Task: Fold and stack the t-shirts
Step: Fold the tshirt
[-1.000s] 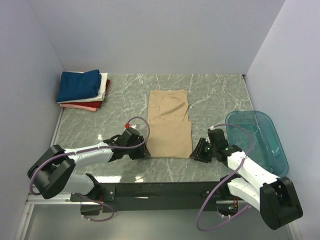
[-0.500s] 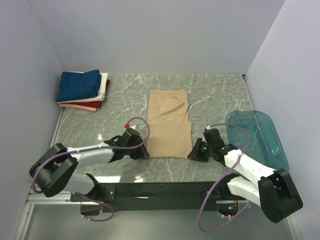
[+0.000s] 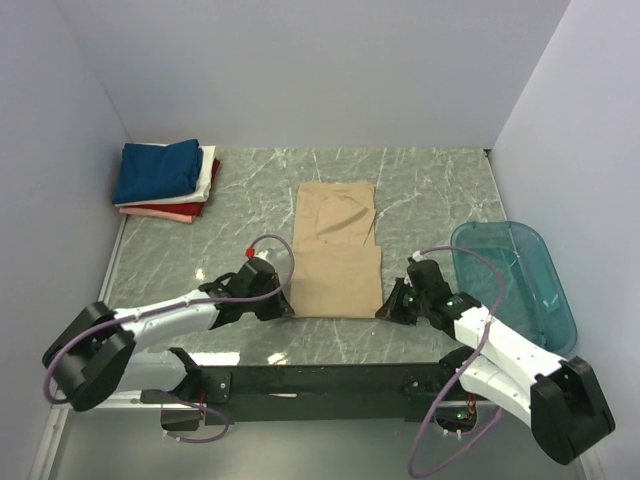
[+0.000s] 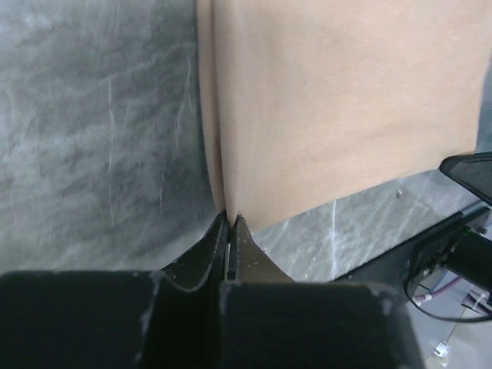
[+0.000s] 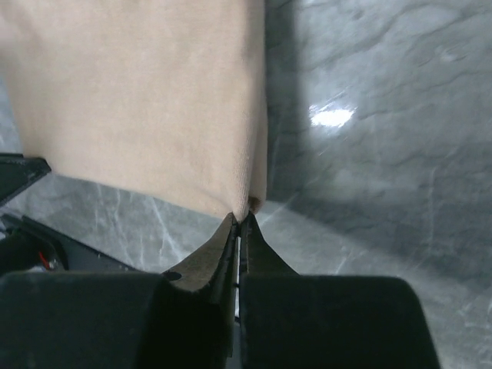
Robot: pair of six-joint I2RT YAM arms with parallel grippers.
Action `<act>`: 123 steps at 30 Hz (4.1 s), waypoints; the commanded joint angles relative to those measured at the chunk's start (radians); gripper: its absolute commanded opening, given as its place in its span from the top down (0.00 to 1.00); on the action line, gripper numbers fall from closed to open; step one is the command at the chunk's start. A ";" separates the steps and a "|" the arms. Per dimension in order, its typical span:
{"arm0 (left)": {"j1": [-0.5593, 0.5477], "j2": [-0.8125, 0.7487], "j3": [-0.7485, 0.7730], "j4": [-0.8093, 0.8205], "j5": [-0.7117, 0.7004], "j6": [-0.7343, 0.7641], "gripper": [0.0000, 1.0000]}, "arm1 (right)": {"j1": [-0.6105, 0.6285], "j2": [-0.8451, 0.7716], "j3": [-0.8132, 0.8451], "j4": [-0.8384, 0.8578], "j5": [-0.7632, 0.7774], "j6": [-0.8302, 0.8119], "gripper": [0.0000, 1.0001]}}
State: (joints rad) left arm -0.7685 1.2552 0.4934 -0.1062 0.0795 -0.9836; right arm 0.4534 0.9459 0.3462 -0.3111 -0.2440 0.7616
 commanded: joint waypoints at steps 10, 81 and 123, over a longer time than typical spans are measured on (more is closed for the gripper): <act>-0.038 -0.351 -0.104 -0.237 0.011 -0.023 0.99 | 0.154 -0.246 -0.042 -0.137 0.040 0.088 1.00; 0.489 0.731 1.135 -0.188 0.204 0.304 0.99 | -0.255 0.982 1.211 -0.069 -0.040 -0.173 1.00; 0.344 0.538 0.444 0.283 0.341 0.063 0.64 | -0.090 0.968 0.933 0.023 0.041 -0.150 0.63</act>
State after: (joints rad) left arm -0.4225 1.7756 0.9619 0.1013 0.4122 -0.9062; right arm 0.3683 1.9141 1.2953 -0.3424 -0.2253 0.6056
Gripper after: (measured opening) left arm 0.362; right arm 0.371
